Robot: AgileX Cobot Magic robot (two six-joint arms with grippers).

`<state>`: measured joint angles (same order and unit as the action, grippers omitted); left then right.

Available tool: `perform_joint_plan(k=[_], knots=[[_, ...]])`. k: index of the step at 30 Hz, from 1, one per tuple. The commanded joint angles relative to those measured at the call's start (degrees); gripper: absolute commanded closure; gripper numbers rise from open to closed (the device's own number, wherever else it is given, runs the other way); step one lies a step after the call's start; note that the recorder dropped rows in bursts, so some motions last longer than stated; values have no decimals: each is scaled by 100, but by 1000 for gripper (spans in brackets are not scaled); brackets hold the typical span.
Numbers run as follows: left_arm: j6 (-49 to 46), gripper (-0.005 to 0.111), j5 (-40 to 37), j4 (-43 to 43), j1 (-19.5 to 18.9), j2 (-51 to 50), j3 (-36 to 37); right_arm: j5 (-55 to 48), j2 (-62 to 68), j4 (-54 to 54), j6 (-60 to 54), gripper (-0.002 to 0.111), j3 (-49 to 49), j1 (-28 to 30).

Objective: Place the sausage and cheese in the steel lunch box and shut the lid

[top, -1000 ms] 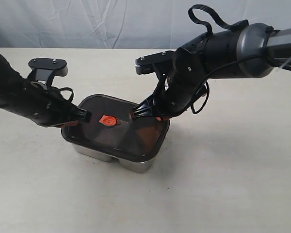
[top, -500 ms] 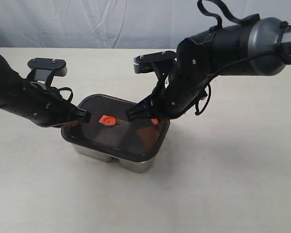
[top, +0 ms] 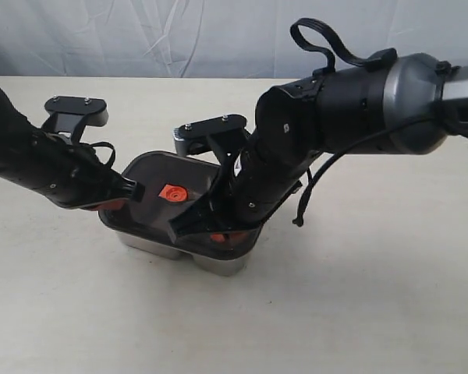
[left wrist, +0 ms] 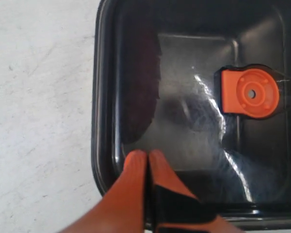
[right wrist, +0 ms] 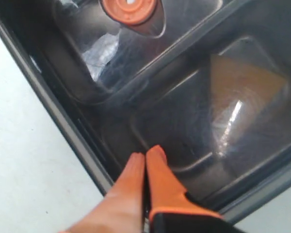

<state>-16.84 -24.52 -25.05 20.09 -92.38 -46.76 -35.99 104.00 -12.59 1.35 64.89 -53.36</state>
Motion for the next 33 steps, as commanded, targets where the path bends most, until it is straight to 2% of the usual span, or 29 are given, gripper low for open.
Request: perform_joint_plan(k=[1,7,10,14,20,26,30,33], knots=[[-17,107,-158,33,-8,135,22,-3,57,32,-33,108,-292,-3],[-82,107,-112,90,-8,328,-29,233,-9,55,-20,108,-396,-3],[-137,107,77,239,-8,900,-28,500,-402,55,14,108,-396,-3],[-137,107,576,615,-8,2243,-28,636,-1338,453,137,108,-396,8],[-124,107,899,671,-8,4577,206,490,-2911,2148,1661,108,-716,8],[-38,107,304,763,-8,6197,926,1086,-4187,2190,1730,108,-1992,8],[212,107,-494,-154,-8,6720,1067,560,-4570,2101,1730,108,-2563,8],[212,107,-628,-530,-8,6902,1067,196,-4626,2101,1730,108,-2692,8]])
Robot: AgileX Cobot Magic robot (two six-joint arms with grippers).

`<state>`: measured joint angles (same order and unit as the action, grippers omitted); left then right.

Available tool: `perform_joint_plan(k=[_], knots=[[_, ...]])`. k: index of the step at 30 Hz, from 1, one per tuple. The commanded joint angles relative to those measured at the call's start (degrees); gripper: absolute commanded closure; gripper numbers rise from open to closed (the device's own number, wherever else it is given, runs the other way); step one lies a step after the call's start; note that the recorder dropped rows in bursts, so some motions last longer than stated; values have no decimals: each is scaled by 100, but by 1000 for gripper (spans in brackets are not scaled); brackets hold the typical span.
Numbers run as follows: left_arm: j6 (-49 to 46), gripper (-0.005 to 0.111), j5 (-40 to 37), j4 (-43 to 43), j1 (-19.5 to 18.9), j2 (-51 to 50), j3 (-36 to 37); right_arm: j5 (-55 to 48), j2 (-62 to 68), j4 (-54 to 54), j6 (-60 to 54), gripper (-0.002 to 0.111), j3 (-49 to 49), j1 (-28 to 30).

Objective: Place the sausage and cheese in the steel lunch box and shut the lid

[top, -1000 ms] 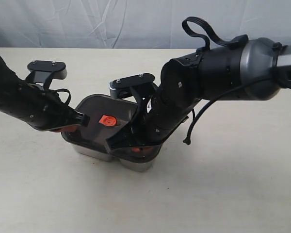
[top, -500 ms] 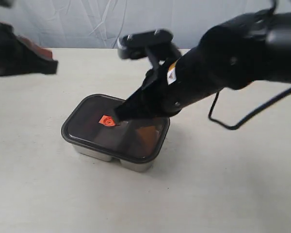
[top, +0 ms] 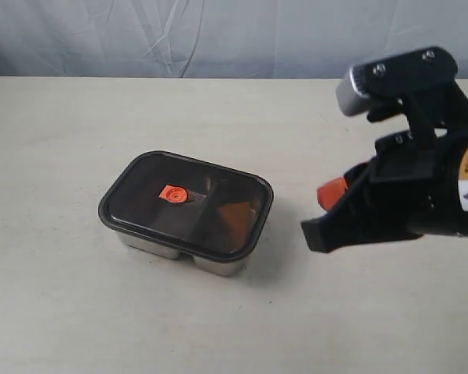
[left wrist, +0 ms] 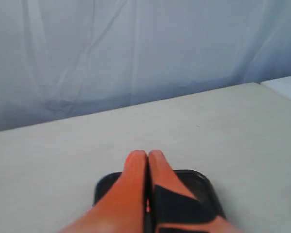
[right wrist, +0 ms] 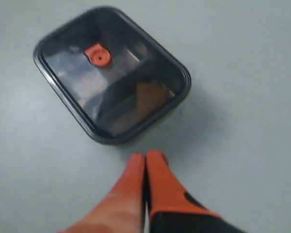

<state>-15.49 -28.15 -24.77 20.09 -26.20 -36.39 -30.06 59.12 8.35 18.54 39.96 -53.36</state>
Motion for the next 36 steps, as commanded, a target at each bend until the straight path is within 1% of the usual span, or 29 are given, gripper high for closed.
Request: perform_joint_plan(k=[1,7,9,10,12,14,15,16,17,18,19,20,21,23,26,28,30,31,36], knots=[[76,107,-264,-558,-8,328,30,-540,-137,7,11,108,-199,8],[76,107,-264,-494,-8,397,30,-571,-262,15,11,108,-199,35],[76,107,-264,-494,-8,397,30,-339,-442,553,-99,108,-199,285],[76,107,-264,-483,-8,395,30,-196,-556,831,-99,108,-199,535],[76,107,-264,-451,-8,395,30,292,-733,1040,-99,108,-223,1258],[76,107,-264,-451,-8,395,30,942,-937,1085,-99,108,-321,2149],[76,107,-264,-451,-8,395,30,1425,-1146,1009,-99,108,-483,2856],[76,107,-264,-451,-8,395,30,1686,-1327,872,-99,108,-628,3341],[76,107,-264,-451,-8,395,30,1822,-1812,651,-99,108,-871,3962],[76,107,-264,-451,-8,395,30,1822,-2113,610,-99,108,-1017,4251],[76,107,-264,-451,-8,395,30,1671,-2693,610,-99,108,-1330,4727],[76,107,-264,-451,-8,395,30,1559,-2991,610,-99,108,-1485,4893],[76,107,-264,-451,-8,395,30,1275,-3446,610,-111,108,-1743,5016],[76,107,-264,-451,-8,395,30,975,-4021,610,-123,108,-2146,5029],[76,107,-264,-451,-8,395,30,1211,-4746,558,-154,108,-2974,5095],[76,107,-264,-451,-8,395,30,1159,-4949,219,-408,108,-3166,5169],[76,107,-264,-451,-8,395,30,974,-5135,-351,-1029,108,-3317,5294],[76,107,-264,-451,-8,395,30,855,-5253,-721,-1518,108,-3414,5360],[76,107,-264,-451,-8,395,30,883,-5436,-835,-1682,108,-3636,5515]])
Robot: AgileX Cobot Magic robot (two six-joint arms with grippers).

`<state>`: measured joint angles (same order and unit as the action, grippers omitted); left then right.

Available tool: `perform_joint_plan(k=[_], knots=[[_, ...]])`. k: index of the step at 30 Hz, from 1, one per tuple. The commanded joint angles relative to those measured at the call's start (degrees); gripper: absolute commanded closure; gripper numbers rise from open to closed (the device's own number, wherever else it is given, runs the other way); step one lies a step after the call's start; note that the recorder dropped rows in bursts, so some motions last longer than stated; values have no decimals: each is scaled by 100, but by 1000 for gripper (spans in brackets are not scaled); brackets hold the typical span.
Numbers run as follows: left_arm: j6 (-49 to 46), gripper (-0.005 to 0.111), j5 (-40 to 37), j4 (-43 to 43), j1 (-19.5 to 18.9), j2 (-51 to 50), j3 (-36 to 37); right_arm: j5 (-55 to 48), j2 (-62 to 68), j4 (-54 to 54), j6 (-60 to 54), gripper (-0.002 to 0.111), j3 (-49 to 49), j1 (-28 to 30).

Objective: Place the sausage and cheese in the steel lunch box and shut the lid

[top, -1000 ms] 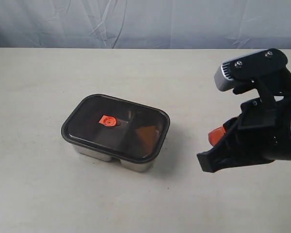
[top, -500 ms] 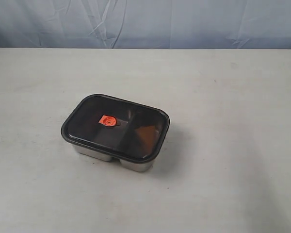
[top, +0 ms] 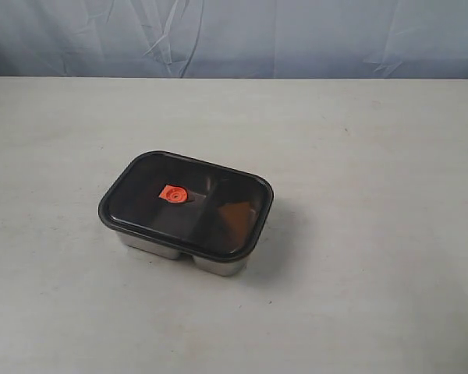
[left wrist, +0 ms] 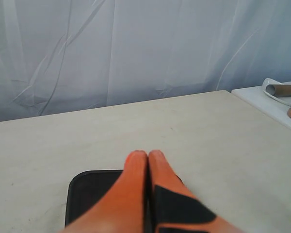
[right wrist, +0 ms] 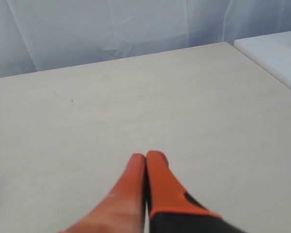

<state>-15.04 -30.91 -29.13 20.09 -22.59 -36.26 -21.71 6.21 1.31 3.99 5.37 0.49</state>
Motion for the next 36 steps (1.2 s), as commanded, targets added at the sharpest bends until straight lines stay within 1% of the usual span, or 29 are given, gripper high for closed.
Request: perform_joint_plan(k=[1,7,10,27,30,33,36], knots=[[32,107,11,-15,-8,34,17,71,-172,-131,-227,108,-224,147],[32,107,11,-15,-8,34,17,222,-398,-232,-227,108,-537,171],[32,107,11,-15,-8,34,17,330,-476,-455,-216,108,-537,171],[32,107,13,4,-8,84,17,342,-476,-466,-192,108,-537,171],[32,107,67,446,-8,97,159,342,-476,-466,-192,108,-537,171],[92,107,526,855,-112,148,562,342,-476,-466,-192,108,-537,171],[105,107,1562,827,-290,257,1261,342,-476,-466,-192,108,-537,171]])
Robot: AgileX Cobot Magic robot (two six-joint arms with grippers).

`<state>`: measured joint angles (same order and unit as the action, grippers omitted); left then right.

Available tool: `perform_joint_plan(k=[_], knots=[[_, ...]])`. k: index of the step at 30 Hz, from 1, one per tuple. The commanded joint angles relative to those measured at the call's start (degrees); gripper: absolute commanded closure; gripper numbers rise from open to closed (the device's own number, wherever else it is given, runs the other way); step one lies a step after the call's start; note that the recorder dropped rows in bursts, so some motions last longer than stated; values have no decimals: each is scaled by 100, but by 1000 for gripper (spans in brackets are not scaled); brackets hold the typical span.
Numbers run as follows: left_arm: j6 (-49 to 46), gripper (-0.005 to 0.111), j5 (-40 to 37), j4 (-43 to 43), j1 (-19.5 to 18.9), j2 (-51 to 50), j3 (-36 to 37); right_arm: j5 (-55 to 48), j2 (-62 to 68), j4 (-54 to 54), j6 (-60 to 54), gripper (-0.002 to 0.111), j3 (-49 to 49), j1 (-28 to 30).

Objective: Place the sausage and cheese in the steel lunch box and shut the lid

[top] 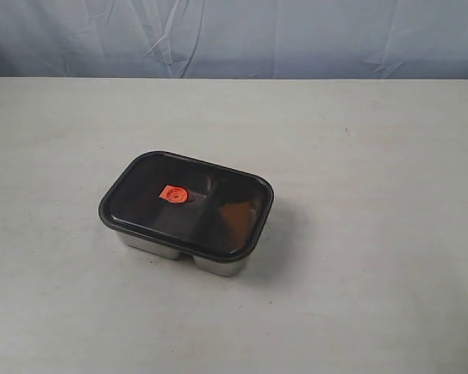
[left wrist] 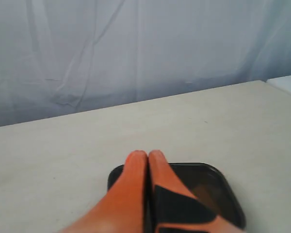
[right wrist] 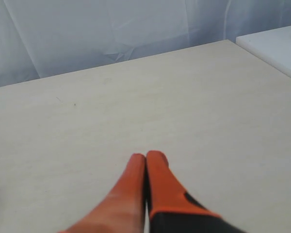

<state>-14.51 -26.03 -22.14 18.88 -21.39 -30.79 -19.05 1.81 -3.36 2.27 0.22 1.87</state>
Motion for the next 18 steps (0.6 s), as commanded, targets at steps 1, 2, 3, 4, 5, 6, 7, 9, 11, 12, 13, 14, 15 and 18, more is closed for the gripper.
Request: perform_joint_plan(k=[1,2,3,4,5,6,7,9,11,12,13,14,15,18], knots=[[52,107,1312,128,-213,191,904,76,-36,0,-20,108,-22,32],[52,107,1528,156,-259,238,1128,76,-36,0,-20,108,-22,32],[52,107,1676,234,-313,285,1331,76,-36,0,-20,108,-22,32],[52,107,1751,300,-362,318,1483,76,-36,0,-20,108,-22,32],[52,107,1778,368,-438,346,1646,76,-36,0,-20,108,-22,32],[52,107,1803,408,-514,397,1791,76,-36,0,-20,108,-22,32],[63,107,1831,429,-570,436,1922,76,-36,0,-20,108,-22,32],[108,107,1831,504,-695,579,2134,76,-36,0,-20,108,-22,32],[360,107,1833,648,-828,716,2300,65,-36,11,-20,108,-22,32],[525,107,1833,718,-894,789,2394,55,-36,11,-20,108,-22,32],[676,107,1833,763,-941,858,2469,55,-36,11,-20,108,-22,32],[772,107,1822,792,-1009,982,2577,55,-36,11,-20,108,-22,32],[837,107,1789,792,-1043,1075,2651,55,-36,11,-20,108,-22,32],[949,107,1540,792,-1194,1406,2935,55,-36,11,-20,108,-22,32]])
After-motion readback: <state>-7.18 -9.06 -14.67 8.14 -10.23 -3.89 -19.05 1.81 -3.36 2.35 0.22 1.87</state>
